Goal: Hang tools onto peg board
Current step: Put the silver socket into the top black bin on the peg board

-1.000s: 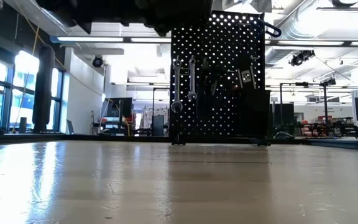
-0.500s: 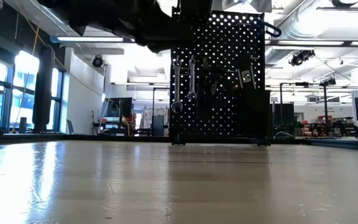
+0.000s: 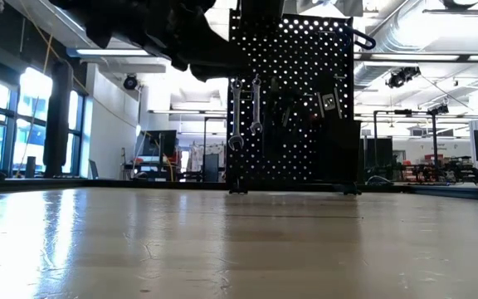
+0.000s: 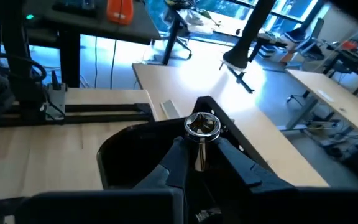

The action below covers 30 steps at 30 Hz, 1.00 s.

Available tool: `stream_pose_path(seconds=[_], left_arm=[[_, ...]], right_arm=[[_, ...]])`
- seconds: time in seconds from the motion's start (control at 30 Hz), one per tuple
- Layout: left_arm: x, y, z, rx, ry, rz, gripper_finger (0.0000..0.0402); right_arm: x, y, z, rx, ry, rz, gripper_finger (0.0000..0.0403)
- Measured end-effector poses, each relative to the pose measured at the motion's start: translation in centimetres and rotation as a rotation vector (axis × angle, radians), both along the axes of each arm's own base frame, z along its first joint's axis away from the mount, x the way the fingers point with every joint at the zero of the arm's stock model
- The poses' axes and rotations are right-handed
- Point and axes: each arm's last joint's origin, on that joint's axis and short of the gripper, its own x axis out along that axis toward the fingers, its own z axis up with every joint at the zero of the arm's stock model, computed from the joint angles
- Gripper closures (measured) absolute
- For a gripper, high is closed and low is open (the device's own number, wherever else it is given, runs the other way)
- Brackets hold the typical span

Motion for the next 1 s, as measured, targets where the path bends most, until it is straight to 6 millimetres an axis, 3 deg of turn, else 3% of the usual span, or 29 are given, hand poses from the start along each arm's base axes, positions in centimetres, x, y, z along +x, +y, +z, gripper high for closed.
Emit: stream_pose_path(seconds=[0.37,1.0], left_arm=[[0.0,0.0,0.0,-0.020,-0.002,0.008,0.0204],[0.0,-0.4,0.0,-0.037,0.001,0.003,0.0204]], right_arm=[[1.7,-1.1,-1.3,0.002,0.040,0.022,0.0367],[1.7,-2.2,-1.5,0.058,0.012,0.037,0.0333]])
